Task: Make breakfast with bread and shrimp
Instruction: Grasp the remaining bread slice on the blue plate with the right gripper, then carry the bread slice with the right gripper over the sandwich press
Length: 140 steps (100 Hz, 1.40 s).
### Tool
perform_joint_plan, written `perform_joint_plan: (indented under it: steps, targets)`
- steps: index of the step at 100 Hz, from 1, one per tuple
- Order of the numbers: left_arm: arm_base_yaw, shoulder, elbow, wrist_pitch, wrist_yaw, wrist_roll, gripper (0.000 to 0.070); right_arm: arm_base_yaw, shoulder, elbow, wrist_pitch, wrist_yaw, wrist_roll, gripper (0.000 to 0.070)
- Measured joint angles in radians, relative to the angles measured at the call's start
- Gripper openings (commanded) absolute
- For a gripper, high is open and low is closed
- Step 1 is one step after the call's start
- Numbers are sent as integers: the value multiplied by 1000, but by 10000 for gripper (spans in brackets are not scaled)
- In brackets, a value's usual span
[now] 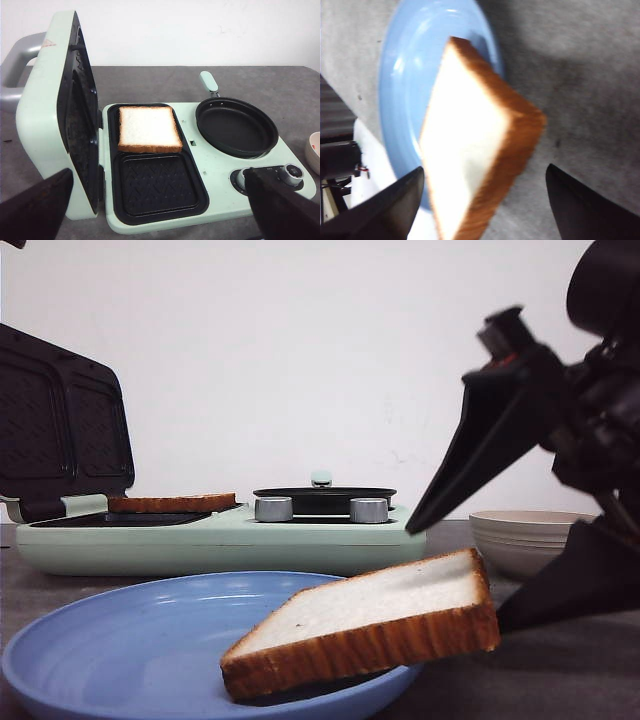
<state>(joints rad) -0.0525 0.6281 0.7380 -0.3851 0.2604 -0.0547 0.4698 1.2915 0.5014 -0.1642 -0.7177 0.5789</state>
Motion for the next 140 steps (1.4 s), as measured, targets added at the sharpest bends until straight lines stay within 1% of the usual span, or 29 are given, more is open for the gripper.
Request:
perform_joint_plan:
  steps: [2,10,15,20,28,62,79,97,107,118,126,140]
  targets:
    - [0,0,0,0,0,0,667,0,6,0,1,4,2,442]
    - [0,0,0,0,0,0,667,0,19,0,16,6,4,313]
    - [0,0,0,0,0,0,667,0,20,0,27,3,5,184]
    - [0,0,0,0,0,0,667,0,20,0,35,3,5,93]
    - [0,0,0,0,0,0,667,0,20,0,42,3,5,1]
    - [0,0,0,0,-7,0,667,0,20,0,51,-21,6,1]
    - [0,0,0,0,-13,0,667,0,20,0,97,-50,15,1]
    - [0,0,0,0,-25,0,667,0,-2,0,225,-115,86,1]
    - [0,0,0,0,-27,1,667,0,-23,10,282,-127,137,1]
    - [0,0,0,0,-27,11,667,0,-25,59,289,-145,177,1]
    - [0,0,0,1,-30,13,668,0,-25,113,289,-147,189,1]
    - [0,0,0,12,-68,21,668,0,-24,228,270,-146,197,1]
